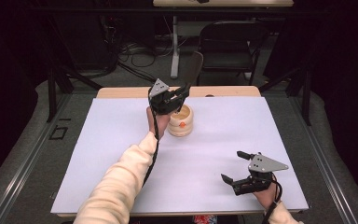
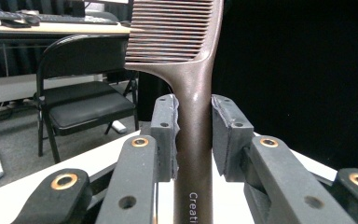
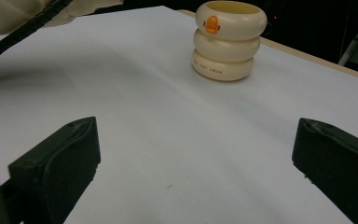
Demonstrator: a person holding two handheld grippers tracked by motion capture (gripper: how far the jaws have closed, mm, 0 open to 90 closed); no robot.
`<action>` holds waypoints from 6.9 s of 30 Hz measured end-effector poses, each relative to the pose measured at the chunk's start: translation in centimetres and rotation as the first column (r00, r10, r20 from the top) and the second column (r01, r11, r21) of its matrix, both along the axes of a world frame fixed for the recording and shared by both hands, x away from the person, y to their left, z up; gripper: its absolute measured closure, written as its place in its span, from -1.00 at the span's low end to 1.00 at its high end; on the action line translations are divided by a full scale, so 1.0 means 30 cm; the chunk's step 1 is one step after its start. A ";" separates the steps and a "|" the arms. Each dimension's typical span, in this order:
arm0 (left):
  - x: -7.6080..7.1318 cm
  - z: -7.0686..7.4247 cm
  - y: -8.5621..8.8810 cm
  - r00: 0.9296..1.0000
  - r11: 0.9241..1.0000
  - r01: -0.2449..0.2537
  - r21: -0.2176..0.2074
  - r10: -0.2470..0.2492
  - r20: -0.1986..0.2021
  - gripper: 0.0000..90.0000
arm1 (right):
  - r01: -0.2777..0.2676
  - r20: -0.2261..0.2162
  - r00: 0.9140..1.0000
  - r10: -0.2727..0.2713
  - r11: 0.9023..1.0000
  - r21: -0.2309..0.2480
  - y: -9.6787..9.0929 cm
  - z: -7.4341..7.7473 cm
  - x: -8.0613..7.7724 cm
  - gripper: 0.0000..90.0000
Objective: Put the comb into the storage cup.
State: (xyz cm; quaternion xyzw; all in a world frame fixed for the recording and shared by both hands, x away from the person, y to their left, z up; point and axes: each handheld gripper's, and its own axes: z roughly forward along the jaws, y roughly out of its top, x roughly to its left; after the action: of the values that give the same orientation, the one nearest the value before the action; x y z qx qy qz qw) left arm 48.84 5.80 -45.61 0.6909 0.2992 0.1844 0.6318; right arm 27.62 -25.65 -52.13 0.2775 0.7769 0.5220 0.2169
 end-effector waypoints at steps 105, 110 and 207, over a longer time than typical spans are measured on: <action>0.028 -0.172 0.006 0.999 0.996 -0.035 0.082 0.037 -0.022 0.60 | 0.002 0.000 1.000 -0.002 1.000 0.001 -0.002 0.000 0.001 -0.99; 0.025 -0.172 0.010 0.999 0.995 -0.035 0.095 0.037 -0.019 0.60 | 0.002 -0.001 1.000 -0.002 1.000 0.000 -0.001 0.000 0.001 -0.99; -0.130 0.007 0.206 0.991 0.951 0.066 0.302 -0.027 -0.132 -1.00 | 0.007 -0.011 1.000 -0.007 1.000 -0.005 0.003 -0.001 0.005 -0.99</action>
State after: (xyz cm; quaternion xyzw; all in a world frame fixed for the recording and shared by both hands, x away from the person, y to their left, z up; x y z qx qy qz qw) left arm 44.93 11.97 -45.41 0.7975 0.2899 0.1695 0.5012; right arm 27.76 -25.56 -52.15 0.2825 0.7785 0.5176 0.2150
